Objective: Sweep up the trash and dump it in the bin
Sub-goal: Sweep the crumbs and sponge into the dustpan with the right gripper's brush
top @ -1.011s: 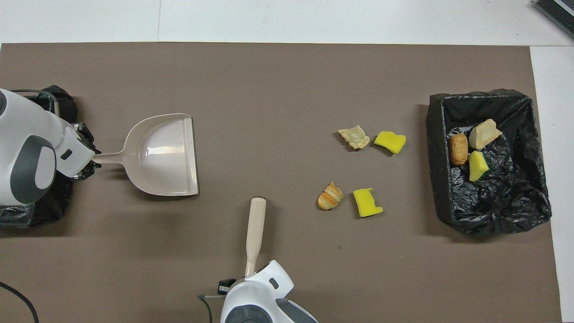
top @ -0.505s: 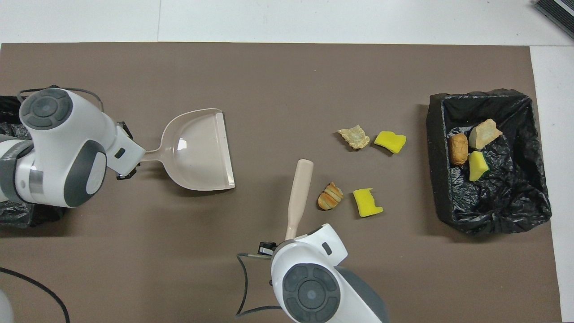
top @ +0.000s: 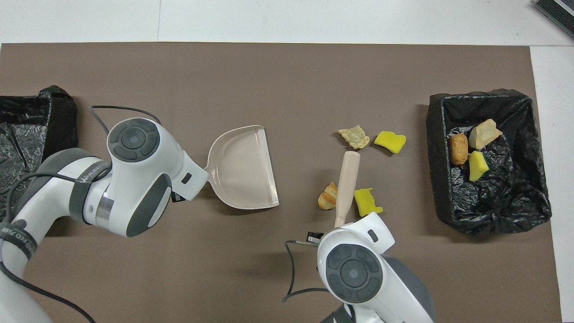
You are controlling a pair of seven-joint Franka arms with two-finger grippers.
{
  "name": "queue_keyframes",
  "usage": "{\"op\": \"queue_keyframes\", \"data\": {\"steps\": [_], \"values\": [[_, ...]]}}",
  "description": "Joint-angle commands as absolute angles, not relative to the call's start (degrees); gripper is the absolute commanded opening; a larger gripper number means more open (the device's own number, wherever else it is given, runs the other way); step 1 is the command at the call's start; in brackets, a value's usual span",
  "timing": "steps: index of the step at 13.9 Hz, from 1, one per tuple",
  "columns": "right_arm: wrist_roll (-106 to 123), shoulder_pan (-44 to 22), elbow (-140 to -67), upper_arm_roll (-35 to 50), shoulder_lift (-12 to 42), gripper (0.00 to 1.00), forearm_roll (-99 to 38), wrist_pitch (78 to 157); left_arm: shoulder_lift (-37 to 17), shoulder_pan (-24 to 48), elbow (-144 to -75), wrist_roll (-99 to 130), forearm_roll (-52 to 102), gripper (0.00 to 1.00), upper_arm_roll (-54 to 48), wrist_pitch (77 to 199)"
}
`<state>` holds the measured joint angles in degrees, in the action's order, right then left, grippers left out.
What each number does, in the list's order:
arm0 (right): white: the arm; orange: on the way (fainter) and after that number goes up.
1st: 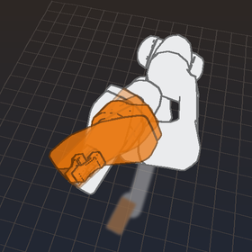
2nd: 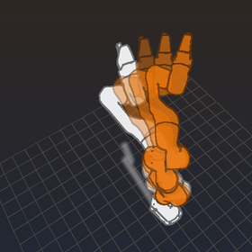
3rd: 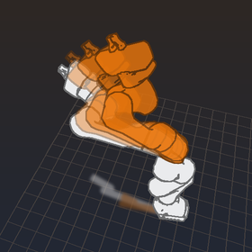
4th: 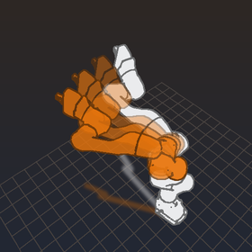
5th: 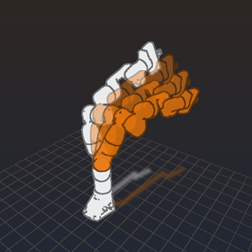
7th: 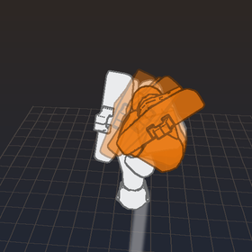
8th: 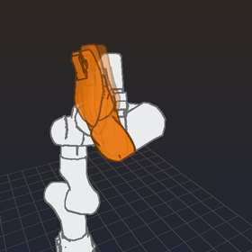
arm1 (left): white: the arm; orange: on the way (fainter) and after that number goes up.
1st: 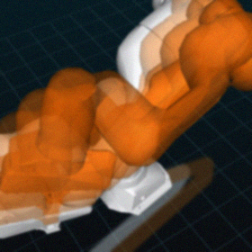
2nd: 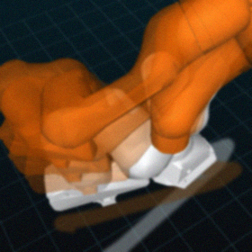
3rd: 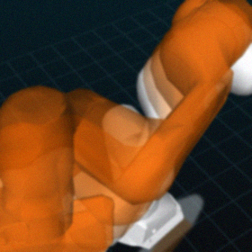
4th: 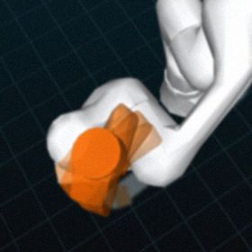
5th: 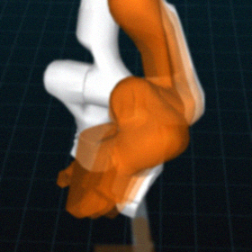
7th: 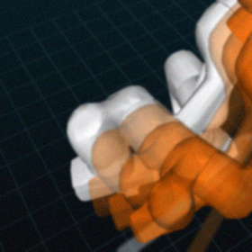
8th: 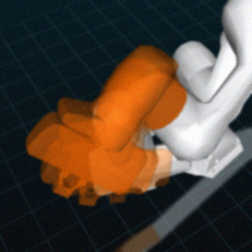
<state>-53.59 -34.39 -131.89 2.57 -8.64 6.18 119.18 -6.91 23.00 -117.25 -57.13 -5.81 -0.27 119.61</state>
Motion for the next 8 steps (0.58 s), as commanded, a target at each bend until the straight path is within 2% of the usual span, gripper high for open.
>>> {"op": "queue_keyframes", "data": {"steps": [1,8], "values": [[-46.96,-28.94,-138.49,3.34,-13.44,0.00,7.38,119.00,-4.04,24.26,-120.67,-55.29,-7.29,0.00,0.62,119.18],[-27.61,-17.68,-141.06,3.43,-13.45,0.00,7.38,118.65,-2.81,26.02,-122.52,-51.24,-7.38,0.00,0.53,119.09]]}}
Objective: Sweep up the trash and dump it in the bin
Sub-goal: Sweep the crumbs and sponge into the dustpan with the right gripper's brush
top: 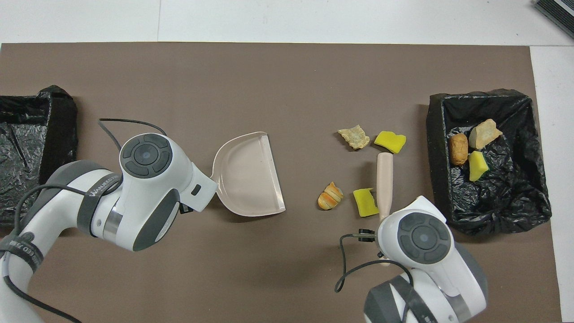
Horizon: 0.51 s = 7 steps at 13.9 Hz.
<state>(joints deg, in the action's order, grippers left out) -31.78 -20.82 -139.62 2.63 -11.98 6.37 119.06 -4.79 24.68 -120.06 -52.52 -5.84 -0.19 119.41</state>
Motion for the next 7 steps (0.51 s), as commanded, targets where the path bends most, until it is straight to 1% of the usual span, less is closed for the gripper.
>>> {"op": "queue_keyframes", "data": {"steps": [1,2,5,7], "values": [[-27.68,-17.58,-142.46,3.51,-13.45,0.00,7.30,118.48,-2.03,26.10,-123.74,-51.15,-7.38,0.00,0.35,119.70],[-28.56,-18.36,-143.60,3.69,-13.36,0.00,7.12,118.82,-1.15,27.41,-125.32,-51.15,-7.38,0.00,0.44,120.58],[-32.33,-23.45,-143.27,3.69,-11.35,0.00,5.46,119.61,-0.18,27.60,-127.09,-51.06,-7.38,0.00,0.44,121.03],[-35.49,-26.97,-140.12,3.69,-7.05,0.00,1.43,121.89,0.26,27.68,-127.79,-51.06,-7.38,0.00,0.35,121.03]]}}
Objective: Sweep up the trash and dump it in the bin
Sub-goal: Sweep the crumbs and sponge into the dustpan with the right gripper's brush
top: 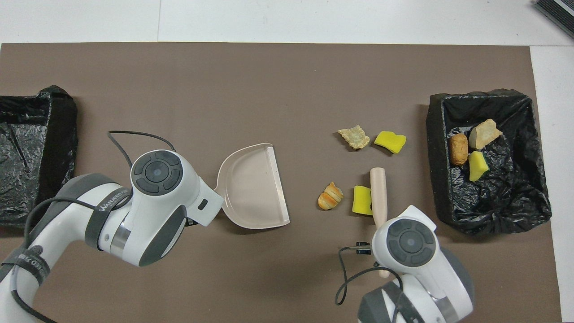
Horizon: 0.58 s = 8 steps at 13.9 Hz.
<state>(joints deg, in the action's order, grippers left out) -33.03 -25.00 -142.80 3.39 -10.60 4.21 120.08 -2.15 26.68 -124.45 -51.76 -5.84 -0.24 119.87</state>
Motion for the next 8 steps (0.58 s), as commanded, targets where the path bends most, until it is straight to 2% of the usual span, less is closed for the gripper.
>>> {"op": "queue_keyframes", "data": {"steps": [1,4,8], "values": [[-35.86,-26.98,-136.97,3.69,-4.42,0.00,-0.33,122.17,0.79,27.69,-128.31,-51.06,-7.38,0.00,0.35,120.94],[-36.82,-30.04,-131.67,3.69,0.16,0.00,-8.15,122.60,1.58,28.48,-130.34,-51.06,-7.47,0.00,0.35,121.55],[-40.43,-38.74,-131.22,3.69,2.11,0.00,-13.43,129.02,0.97,29.53,-130.34,-51.06,-7.38,0.00,0.35,122.78]]}}
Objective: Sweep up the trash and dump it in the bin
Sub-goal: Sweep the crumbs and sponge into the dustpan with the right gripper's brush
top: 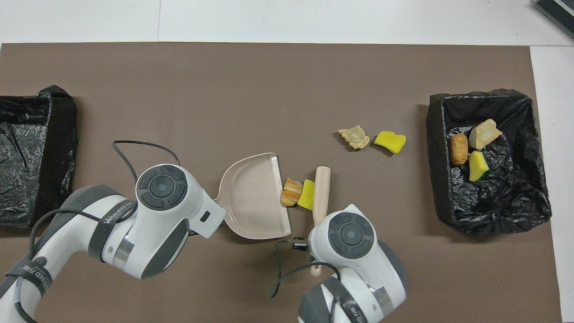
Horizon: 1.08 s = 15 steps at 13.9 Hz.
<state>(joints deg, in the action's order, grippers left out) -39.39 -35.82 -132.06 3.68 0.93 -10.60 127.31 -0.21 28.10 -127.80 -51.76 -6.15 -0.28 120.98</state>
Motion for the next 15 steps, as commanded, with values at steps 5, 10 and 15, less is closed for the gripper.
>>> {"op": "queue_keyframes", "data": {"steps": [5,10,15], "values": [[-39.56,-44.03,-128.85,3.78,1.58,0.00,-14.15,129.20,0.62,28.04,-130.52,-51.85,-7.38,0.00,0.35,126.12],[-30.26,-42.29,-125.69,3.08,0.52,0.00,-10.56,125.07,-1.49,23.57,-128.59,-53.78,-7.29,0.00,0.35,128.05],[-25.33,-39.47,-122.96,3.08,1.05,0.00,-2.39,121.56,-4.13,21.45,-124.64,-53.79,-7.12,0.00,0.35,129.47]]}}
